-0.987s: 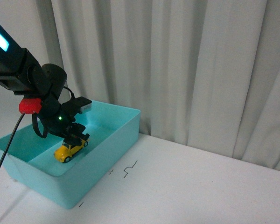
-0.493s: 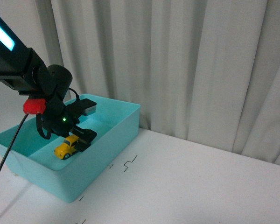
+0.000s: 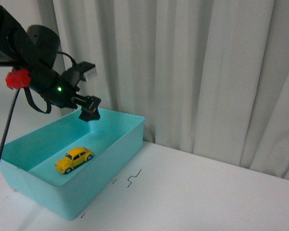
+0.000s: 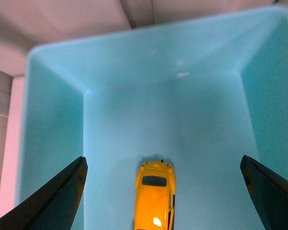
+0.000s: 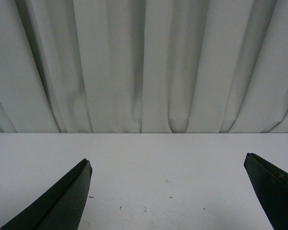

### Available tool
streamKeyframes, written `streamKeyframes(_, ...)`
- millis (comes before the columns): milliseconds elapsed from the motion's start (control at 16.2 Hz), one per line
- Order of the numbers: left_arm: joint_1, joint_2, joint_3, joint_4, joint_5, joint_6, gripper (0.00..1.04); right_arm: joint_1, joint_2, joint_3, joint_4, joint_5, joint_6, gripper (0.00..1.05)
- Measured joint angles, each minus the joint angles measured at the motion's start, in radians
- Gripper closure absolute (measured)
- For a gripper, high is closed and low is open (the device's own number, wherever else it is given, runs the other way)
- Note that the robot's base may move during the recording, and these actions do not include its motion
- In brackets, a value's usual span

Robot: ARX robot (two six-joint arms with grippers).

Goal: Wind up and store yellow beetle toy

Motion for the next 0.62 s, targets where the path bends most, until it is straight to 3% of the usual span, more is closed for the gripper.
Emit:
streamKeyframes(432, 0.092, -0.665, -0.349, 0.077, 0.228, -0.033, 0.07, 0.0, 0.0, 0.0, 0.0, 0.0, 0.0, 0.07)
streamKeyframes(493, 0.114, -0.763, -0.424, 0.192, 0.272, -0.075, 0.11, 0.0, 0.0, 0.0, 0.0, 0.0, 0.0, 0.07)
streamKeyframes(555, 0.1, -0.891, -0.579, 0.412, 0.259, -0.213, 0.25, 0.0, 0.0, 0.0, 0.0, 0.0, 0.0, 0.07)
streamKeyframes(617, 0.053, -1.021, -0.717, 0.484, 0.238, -0.323, 0.37, 0.0, 0.0, 0.0, 0.0, 0.0, 0.0, 0.07)
